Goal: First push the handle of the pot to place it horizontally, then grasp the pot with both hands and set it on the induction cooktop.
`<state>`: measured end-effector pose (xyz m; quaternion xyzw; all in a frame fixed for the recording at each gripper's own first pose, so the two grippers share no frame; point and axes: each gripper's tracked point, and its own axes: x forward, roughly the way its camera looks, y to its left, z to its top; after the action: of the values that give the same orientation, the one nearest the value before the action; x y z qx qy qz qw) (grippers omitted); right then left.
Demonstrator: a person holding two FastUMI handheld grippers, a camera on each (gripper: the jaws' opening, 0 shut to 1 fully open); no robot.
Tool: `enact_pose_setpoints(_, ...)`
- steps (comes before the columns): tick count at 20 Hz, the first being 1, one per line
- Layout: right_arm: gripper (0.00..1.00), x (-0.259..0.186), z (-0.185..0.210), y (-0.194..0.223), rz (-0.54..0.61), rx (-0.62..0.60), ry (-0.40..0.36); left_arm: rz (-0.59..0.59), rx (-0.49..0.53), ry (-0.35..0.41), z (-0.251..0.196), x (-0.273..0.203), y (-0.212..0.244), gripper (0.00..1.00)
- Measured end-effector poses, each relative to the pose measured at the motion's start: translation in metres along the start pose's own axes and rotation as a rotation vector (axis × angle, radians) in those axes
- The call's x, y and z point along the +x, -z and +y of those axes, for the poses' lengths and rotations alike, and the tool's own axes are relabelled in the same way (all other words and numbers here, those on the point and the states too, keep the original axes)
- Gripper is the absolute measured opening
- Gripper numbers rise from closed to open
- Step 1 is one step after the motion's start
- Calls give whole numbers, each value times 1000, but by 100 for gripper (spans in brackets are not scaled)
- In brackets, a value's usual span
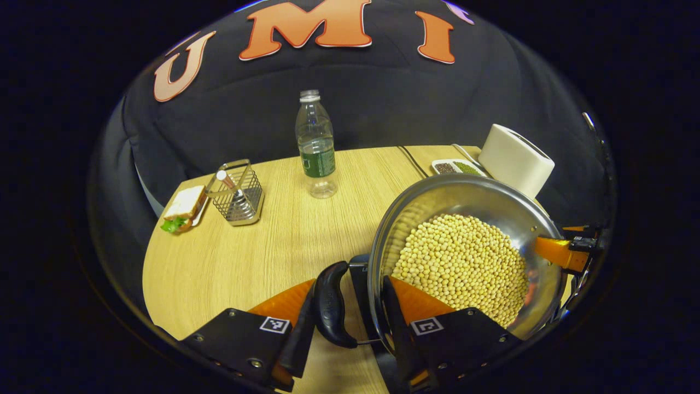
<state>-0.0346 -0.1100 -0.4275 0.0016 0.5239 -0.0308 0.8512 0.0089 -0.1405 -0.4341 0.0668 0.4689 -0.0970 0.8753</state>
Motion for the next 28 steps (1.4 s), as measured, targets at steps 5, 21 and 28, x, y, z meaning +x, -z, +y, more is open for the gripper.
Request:
enact_pose_setpoints(5,85,-32,-17,-33,-117,36,32,-74,19,-10,15,-35,-19,78)
enact_pose_setpoints(21,87,-234,17,-208,-810,-47,-62,-657,-111,-295,163,-244,-168,81)
enact_pose_setpoints(28,92,-311,37,-259,-948,-8,-155,-925,-190,-299,183,-352,-234,79)
